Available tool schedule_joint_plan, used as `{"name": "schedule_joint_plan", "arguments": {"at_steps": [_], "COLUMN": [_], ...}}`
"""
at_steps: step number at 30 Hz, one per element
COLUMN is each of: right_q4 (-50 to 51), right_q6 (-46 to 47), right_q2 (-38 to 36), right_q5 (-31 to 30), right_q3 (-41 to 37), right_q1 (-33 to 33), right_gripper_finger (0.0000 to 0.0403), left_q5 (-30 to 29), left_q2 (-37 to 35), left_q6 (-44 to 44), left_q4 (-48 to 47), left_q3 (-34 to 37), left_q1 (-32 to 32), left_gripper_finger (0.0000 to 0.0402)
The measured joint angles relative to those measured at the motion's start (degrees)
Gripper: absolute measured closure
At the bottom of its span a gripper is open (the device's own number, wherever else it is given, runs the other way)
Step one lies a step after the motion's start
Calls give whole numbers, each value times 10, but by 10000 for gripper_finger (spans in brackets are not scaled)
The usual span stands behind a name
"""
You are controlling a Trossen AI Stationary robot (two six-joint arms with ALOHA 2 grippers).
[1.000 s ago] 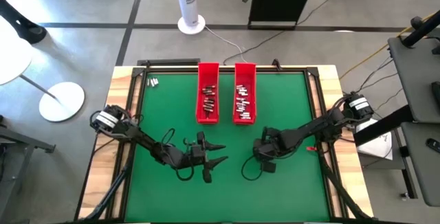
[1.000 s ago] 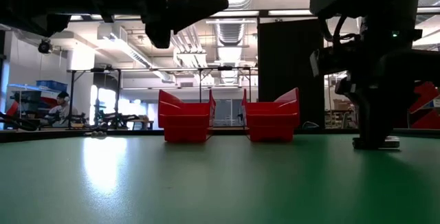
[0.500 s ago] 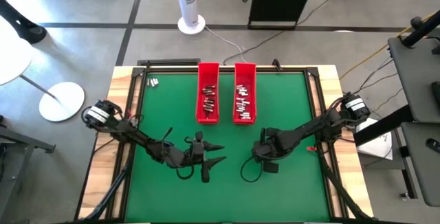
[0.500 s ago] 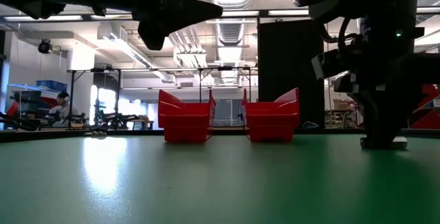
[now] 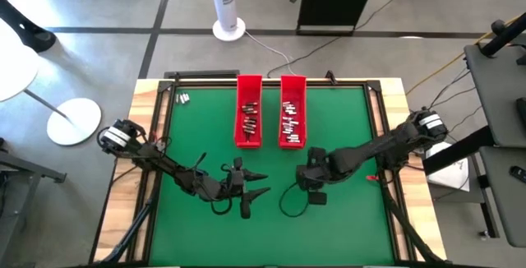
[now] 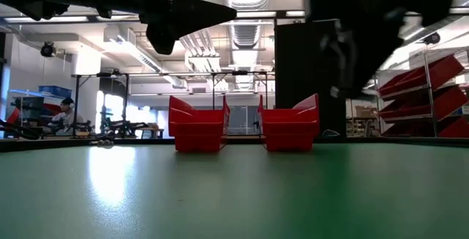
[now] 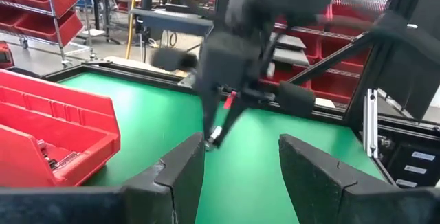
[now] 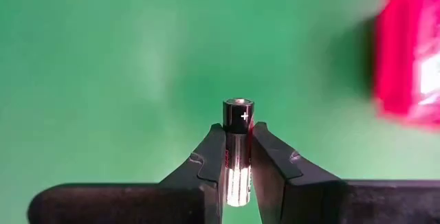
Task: Sort batteries
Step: Put the silver battery into the right red bin
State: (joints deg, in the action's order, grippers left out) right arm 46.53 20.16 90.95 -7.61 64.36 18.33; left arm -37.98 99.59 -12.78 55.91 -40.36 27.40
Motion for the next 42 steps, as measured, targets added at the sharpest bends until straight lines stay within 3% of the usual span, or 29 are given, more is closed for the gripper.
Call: {"name": "schedule_joint_plan", "arguments": {"at_steps": [8, 15, 25, 32, 42], "right_q4": [-4, -58, -81, -101, -126], "right_q6": [-132, -229, -320, -371, -375], "right_q2": [-14, 0, 94, 134, 170], "right_q5": [-72, -75, -75, -40, -39], "right_q3": [77, 82, 87, 92, 92], "right_q1": [-67, -155, -297, -339, -346], "right_gripper_finger": [364, 364, 364, 363, 352], "left_q5": [0, 0, -3, -4, -5], "left_q2": [0, 0, 1, -3, -4], "left_q6": [0, 0, 17, 35, 57], "left_q4": [-4, -6, -35, -5, -5], "left_q3": [0, 0, 0, -3, -12], "left_q1": [0, 1, 0, 2, 7], "left_gripper_finger": [233, 233, 233, 233, 233]}}
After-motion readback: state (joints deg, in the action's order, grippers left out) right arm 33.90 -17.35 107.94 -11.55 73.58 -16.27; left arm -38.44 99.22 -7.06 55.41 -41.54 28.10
